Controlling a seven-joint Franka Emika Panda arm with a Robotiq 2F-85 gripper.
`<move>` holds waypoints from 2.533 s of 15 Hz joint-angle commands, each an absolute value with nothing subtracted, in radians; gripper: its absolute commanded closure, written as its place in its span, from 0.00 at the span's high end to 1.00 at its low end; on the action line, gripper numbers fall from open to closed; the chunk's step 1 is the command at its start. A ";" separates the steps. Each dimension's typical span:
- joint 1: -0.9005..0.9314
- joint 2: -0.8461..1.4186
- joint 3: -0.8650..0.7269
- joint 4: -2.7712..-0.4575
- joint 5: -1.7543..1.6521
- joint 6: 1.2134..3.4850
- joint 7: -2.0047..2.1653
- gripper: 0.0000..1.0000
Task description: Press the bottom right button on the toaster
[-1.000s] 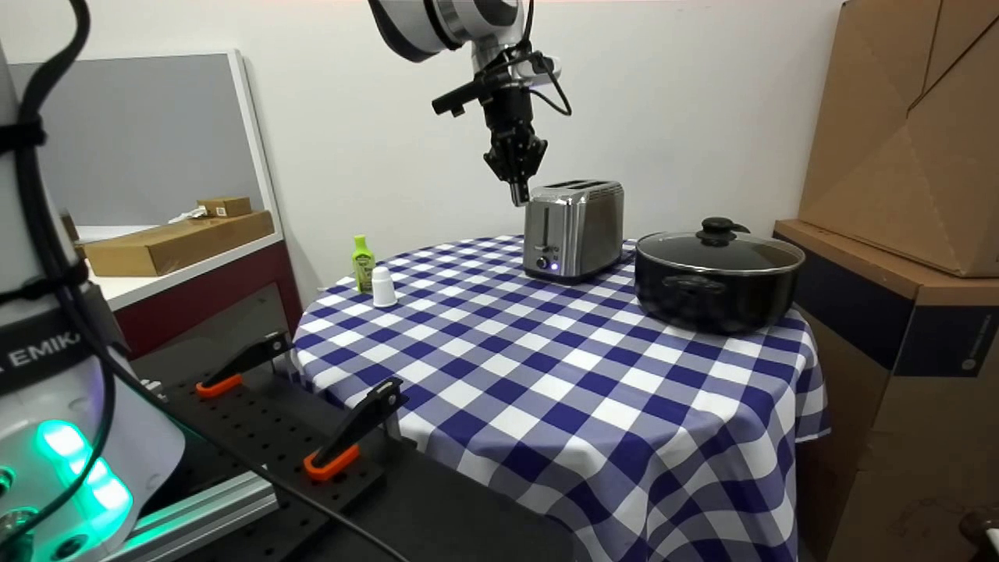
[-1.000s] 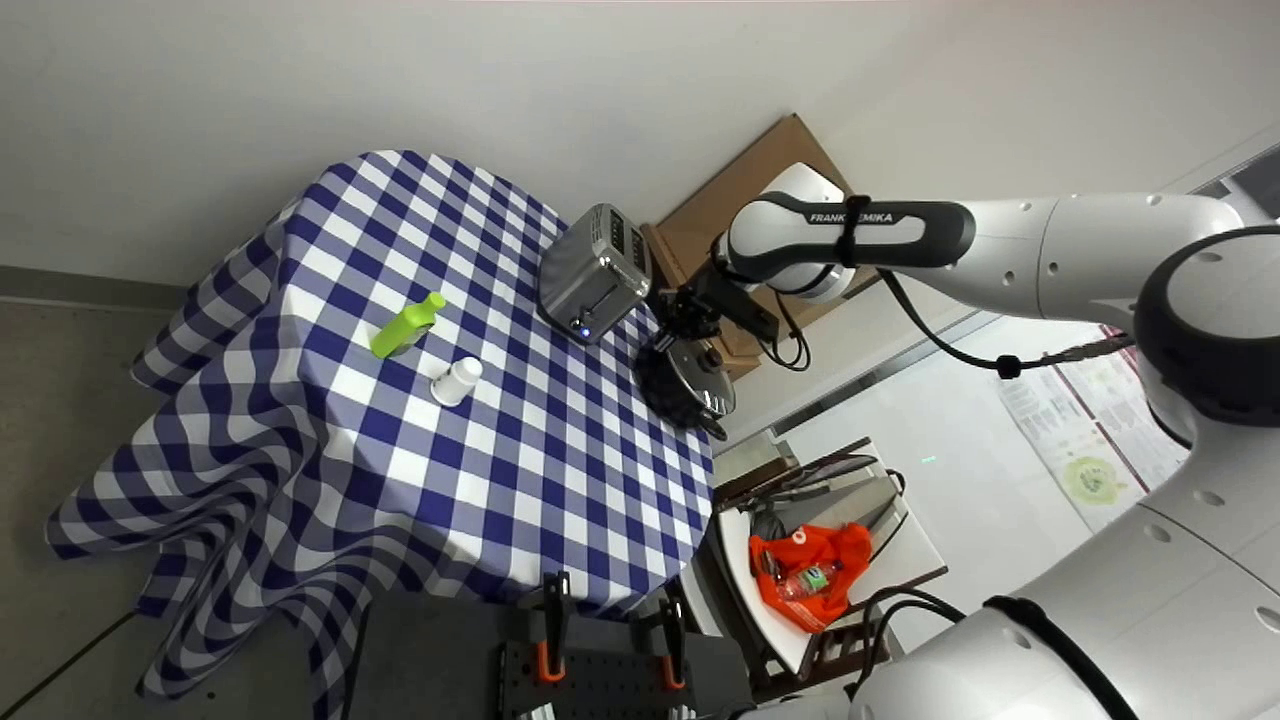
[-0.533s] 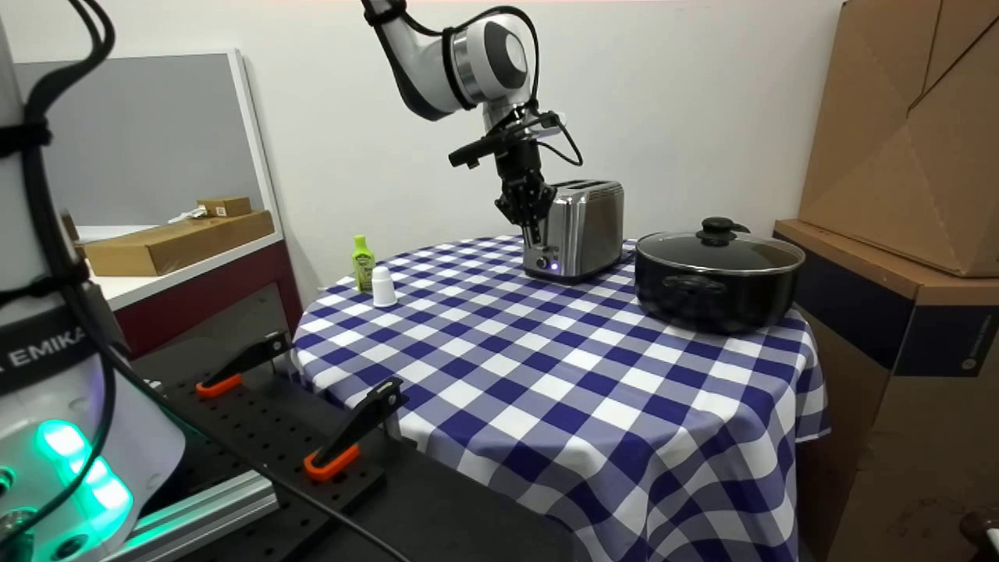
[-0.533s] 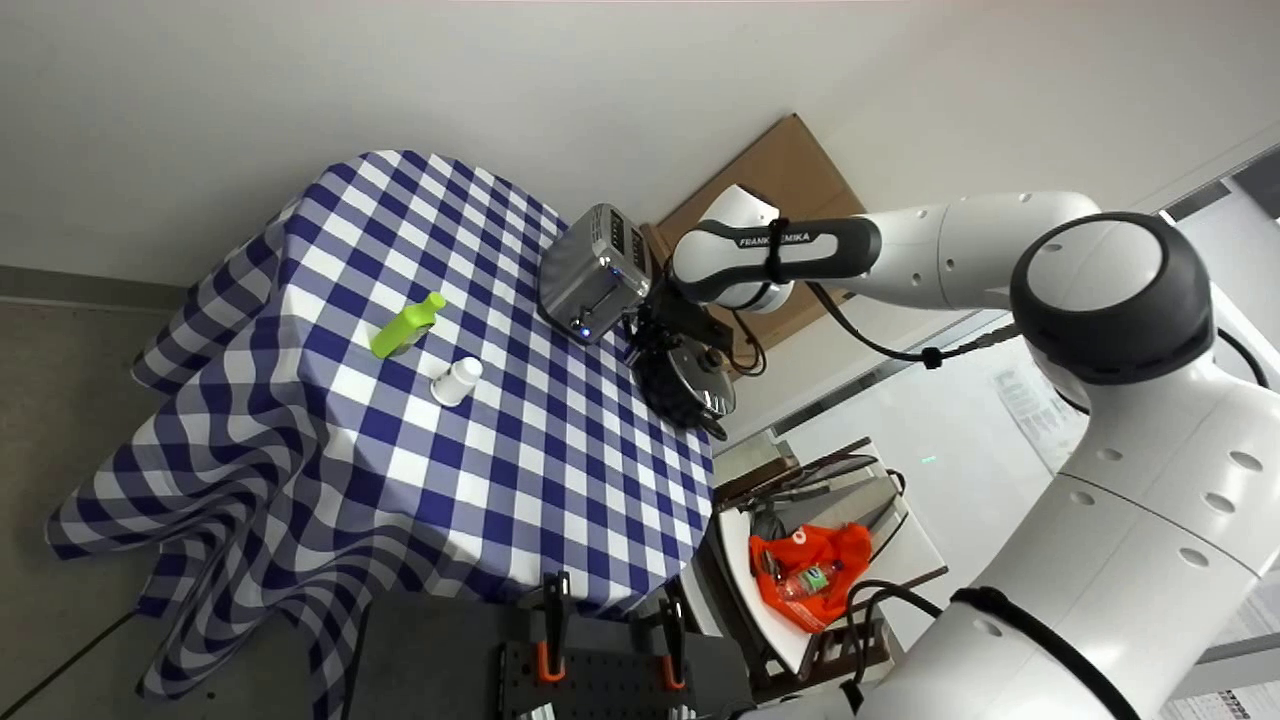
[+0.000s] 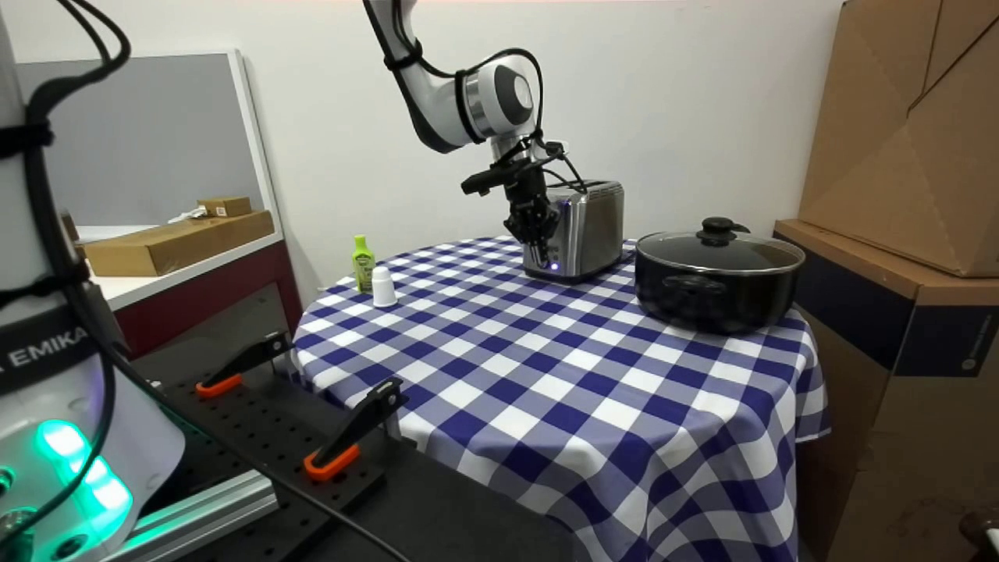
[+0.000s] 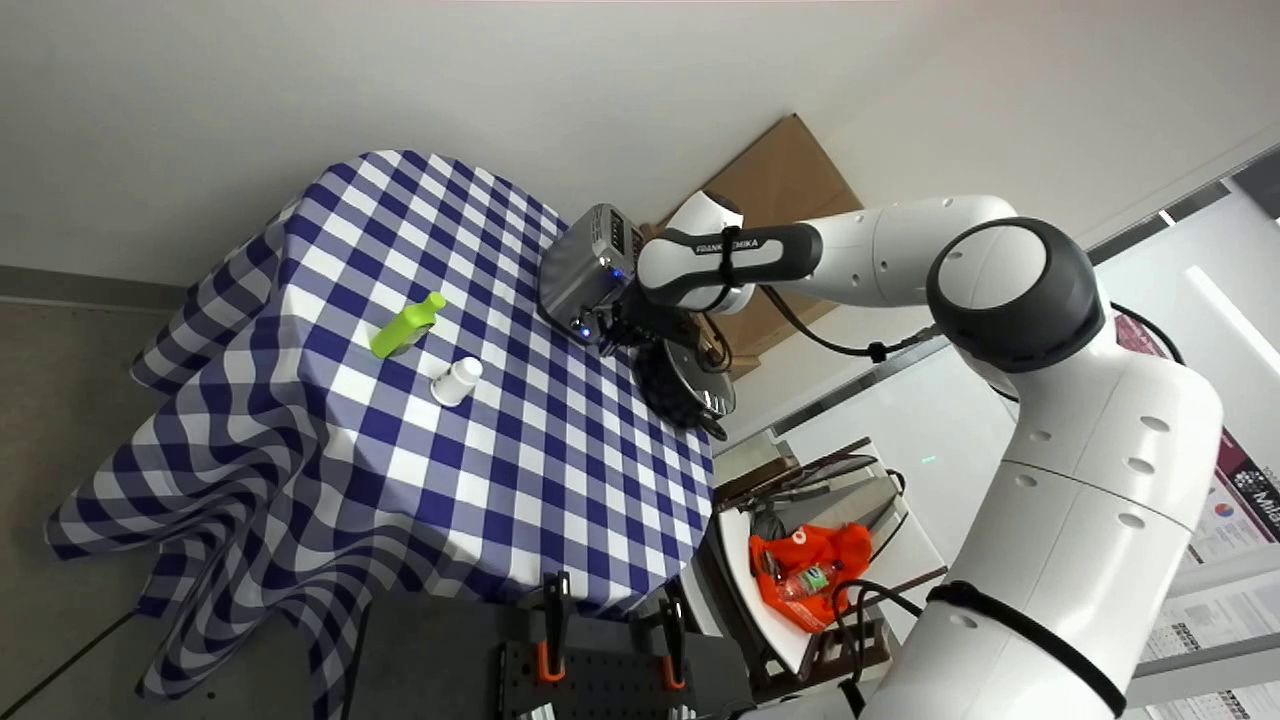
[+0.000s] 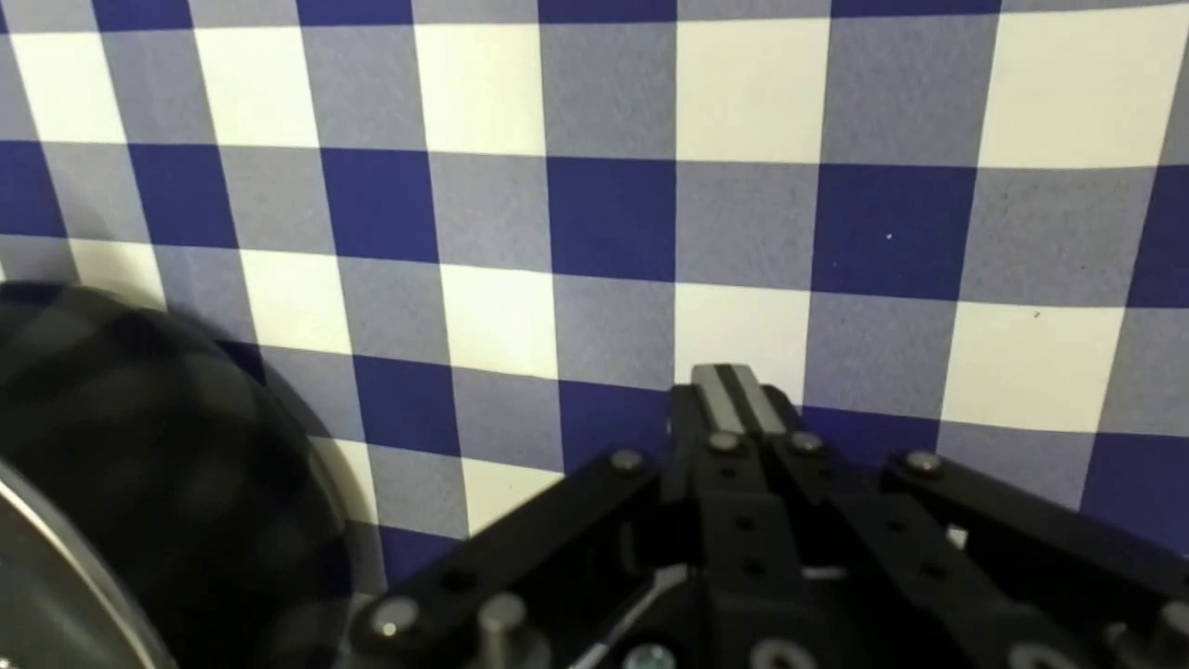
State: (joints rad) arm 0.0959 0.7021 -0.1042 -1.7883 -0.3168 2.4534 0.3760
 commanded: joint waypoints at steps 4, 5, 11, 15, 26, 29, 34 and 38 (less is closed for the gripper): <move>0.098 0.819 -0.111 -1.659 -0.255 2.468 0.326 0.00; 0.097 0.825 -0.106 -1.651 -0.246 2.473 0.320 0.00; 0.093 0.771 -0.100 -1.737 -0.227 2.649 0.263 0.00; 0.073 0.722 -0.116 -1.867 -0.232 2.770 0.202 0.00; -0.019 0.635 -0.065 -2.028 -0.135 2.803 0.054 0.00; -0.002 0.632 -0.078 -2.019 -0.137 2.813 0.068 0.00; 0.058 0.660 -0.129 -1.994 -0.167 2.868 0.107 0.00; 0.108 0.689 -0.162 -1.975 -0.172 2.886 0.125 0.00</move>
State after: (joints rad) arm 0.0616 0.6604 -0.1240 -1.9946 -0.1611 2.8548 0.0965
